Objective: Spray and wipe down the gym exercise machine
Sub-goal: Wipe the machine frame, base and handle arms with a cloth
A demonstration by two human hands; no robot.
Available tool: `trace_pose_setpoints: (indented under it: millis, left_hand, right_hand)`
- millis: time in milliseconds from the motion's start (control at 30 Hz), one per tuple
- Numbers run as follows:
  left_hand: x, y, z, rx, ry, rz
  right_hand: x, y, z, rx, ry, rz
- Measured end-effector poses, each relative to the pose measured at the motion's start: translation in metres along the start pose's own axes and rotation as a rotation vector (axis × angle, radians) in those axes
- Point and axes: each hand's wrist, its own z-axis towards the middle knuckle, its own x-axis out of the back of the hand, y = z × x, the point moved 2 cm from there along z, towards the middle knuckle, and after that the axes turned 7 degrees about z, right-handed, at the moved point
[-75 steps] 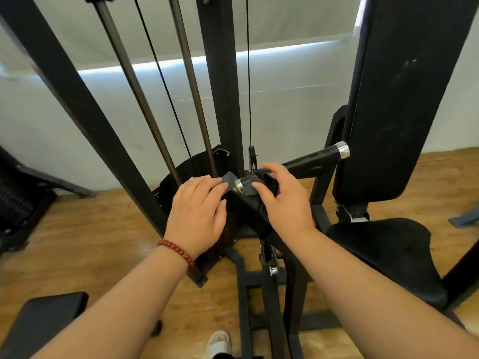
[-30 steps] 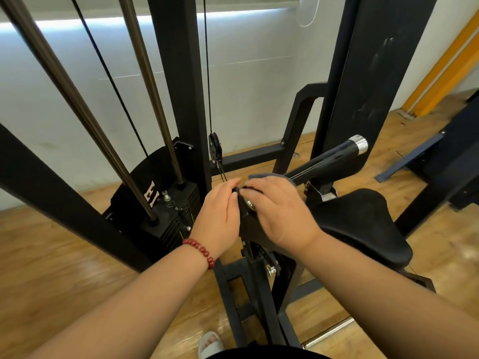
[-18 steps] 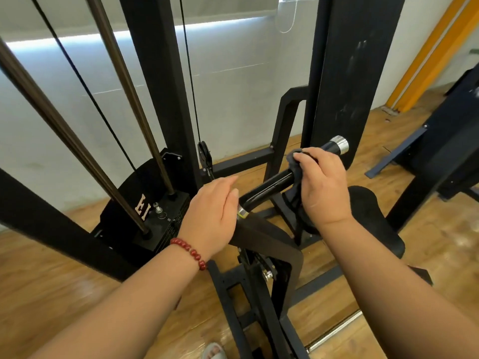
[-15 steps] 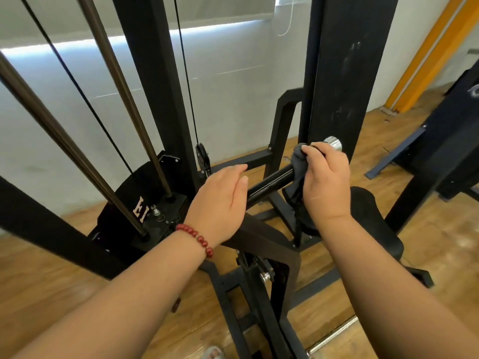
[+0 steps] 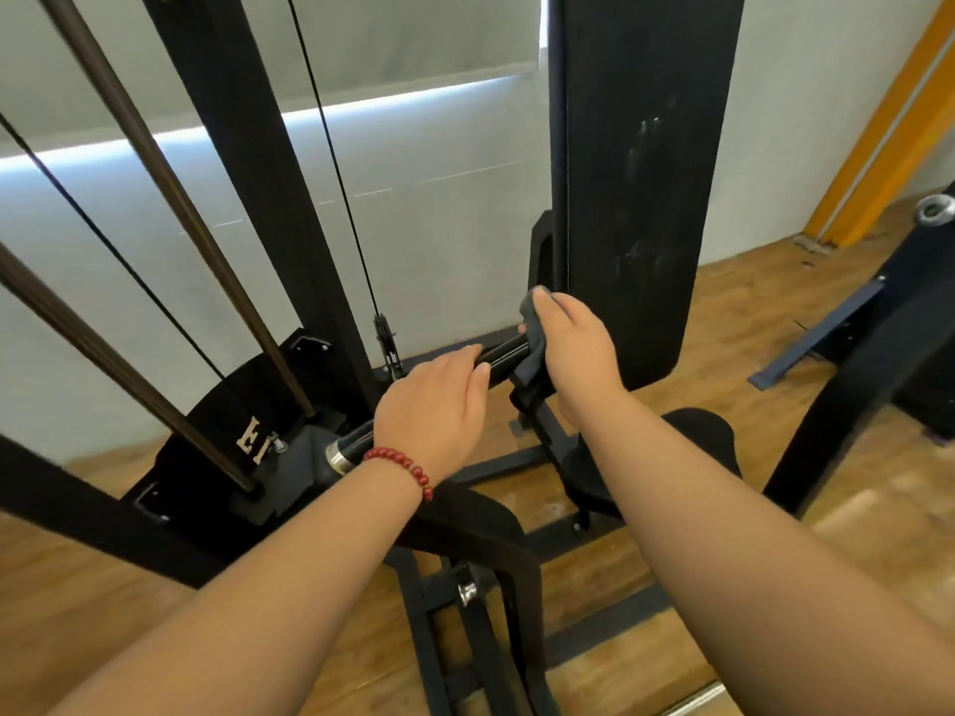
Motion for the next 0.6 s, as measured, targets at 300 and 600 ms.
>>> trace_pose_setpoints:
  millis: [300, 600]
  left_hand:
    - [-0.004, 0.001, -0.002, 0.065, 0.030, -0.002]
    - [0.001, -0.026, -0.015, 0.327, -0.019, 0.178]
  right_hand:
    - [0.023, 0.005, 0.027, -0.170, -0.165, 0.019]
    - [-0.002, -0.059, 0.062, 0.196, -1.118, -1.007]
